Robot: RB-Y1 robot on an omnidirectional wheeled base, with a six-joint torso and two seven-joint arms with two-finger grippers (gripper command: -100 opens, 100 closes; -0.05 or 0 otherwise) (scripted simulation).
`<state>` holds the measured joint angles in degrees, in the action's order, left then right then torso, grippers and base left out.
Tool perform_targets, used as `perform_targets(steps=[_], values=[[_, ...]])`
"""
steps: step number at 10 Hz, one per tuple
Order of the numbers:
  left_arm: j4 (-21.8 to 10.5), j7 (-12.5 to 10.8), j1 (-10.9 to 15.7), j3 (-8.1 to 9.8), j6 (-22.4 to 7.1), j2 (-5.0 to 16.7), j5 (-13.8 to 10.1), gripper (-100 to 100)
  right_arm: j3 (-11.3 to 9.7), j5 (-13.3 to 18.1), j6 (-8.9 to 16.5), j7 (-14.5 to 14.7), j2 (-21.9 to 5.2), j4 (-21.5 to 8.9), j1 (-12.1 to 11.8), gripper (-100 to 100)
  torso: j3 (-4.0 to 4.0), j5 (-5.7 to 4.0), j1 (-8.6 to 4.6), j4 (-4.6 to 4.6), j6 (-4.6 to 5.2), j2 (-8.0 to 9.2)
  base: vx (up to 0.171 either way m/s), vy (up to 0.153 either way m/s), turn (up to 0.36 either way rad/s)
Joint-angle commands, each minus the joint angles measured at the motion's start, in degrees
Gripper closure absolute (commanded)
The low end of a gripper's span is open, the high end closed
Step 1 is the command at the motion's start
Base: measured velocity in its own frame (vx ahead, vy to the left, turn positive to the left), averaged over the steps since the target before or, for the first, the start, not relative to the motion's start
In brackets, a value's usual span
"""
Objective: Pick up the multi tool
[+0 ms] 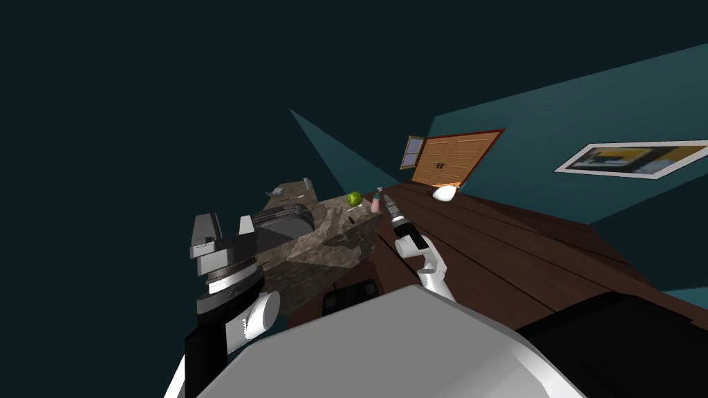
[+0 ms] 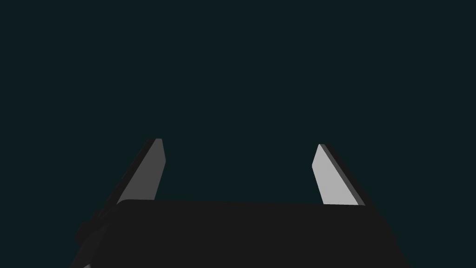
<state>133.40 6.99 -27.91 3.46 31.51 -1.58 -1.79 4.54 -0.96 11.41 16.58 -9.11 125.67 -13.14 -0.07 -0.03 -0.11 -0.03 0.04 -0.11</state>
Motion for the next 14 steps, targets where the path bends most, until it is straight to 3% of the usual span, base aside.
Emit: perform_targets(steps=[1, 2, 4, 5, 7, 8, 10, 11, 13, 14], values=[[0.0, 0.0, 0.0, 0.00, 0.0, 0.0, 0.0, 0, 0.0, 0.0, 1.9, 0.3, 0.0, 0.1, 0.2, -100, 0.00, 0.00, 0.00, 0.00, 0.00, 0.00, 0.004, -0.023, -0.024], [0.0, 0.0, 0.0, 0.00, 0.0, 0.0, 0.0, 0, 0.2, -0.1, 4.1, 2.0, -0.1, -0.3, 1.8, -100, 0.02, 0.01, 0.04, 0.01, 0.01, 0.03, 0.008, -0.032, 0.191], [0.0, 0.0, 0.0, 0.00, 0.0, 0.0, 0.0, 0, 0.2, -0.1, 6.0, 2.0, -0.1, -0.3, 1.8, -100, 0.00, 0.00, -0.02, 0.00, 0.00, 0.00, 0.013, -0.036, 0.071], [0.0, 0.0, 0.0, 0.00, 0.0, 0.0, 0.0, 0, 0.3, -0.1, 8.3, 3.8, -0.1, -0.8, 3.4, -100, 0.00, 0.00, 0.03, 0.00, 0.01, 0.01, 0.025, -0.040, 0.226], [0.0, 0.0, 0.0, 0.00, 0.0, 0.0, 0.0, 0, 0.3, -0.1, 10.2, 3.8, -0.1, -0.8, 3.4, -100, -0.02, -0.01, -0.03, -0.01, 0.00, -0.04, 0.013, -0.035, 0.058], [0.0, 0.0, 0.0, 0.00, 0.0, 0.0, 0.0, 0, 0.3, -0.2, 12.5, 5.6, -0.2, -1.4, 5.1, -100, 0.00, 0.00, 0.04, 0.00, 0.02, 0.01, 0.014, -0.037, 0.189], [0.0, 0.0, 0.0, 0.00, 0.0, 0.0, 0.0, 0, 0.3, -0.2, 14.5, 5.6, -0.2, -1.4, 5.1, -100, -0.02, 0.00, -0.01, -0.01, 0.00, -0.03, 0.016, -0.035, 0.082], [0.0, 0.0, 0.0, 0.00, 0.0, 0.0, 0.0, 0, 0.2, -0.2, 16.9, 7.4, -0.2, -2.1, 6.7, -100, 0.00, 0.00, 0.05, 0.00, 0.03, 0.00, 0.016, -0.037, 0.201], [0.0, 0.0, 0.0, 0.00, 0.0, 0.0, 0.0, 0, 0.2, -0.2, 18.8, 7.4, -0.2, -2.1, 6.7, -100, -0.02, -0.01, -0.02, -0.01, 0.01, -0.02, 0.012, -0.040, 0.075], [0.0, 0.0, 0.0, 0.00, 0.0, 0.0, 0.0, 0, 0.0, -0.3, 21.0, 9.2, -0.2, -3.0, 8.4, -100, 0.00, 0.00, 0.03, 0.00, 0.03, 0.00, 0.020, -0.039, 0.214]])
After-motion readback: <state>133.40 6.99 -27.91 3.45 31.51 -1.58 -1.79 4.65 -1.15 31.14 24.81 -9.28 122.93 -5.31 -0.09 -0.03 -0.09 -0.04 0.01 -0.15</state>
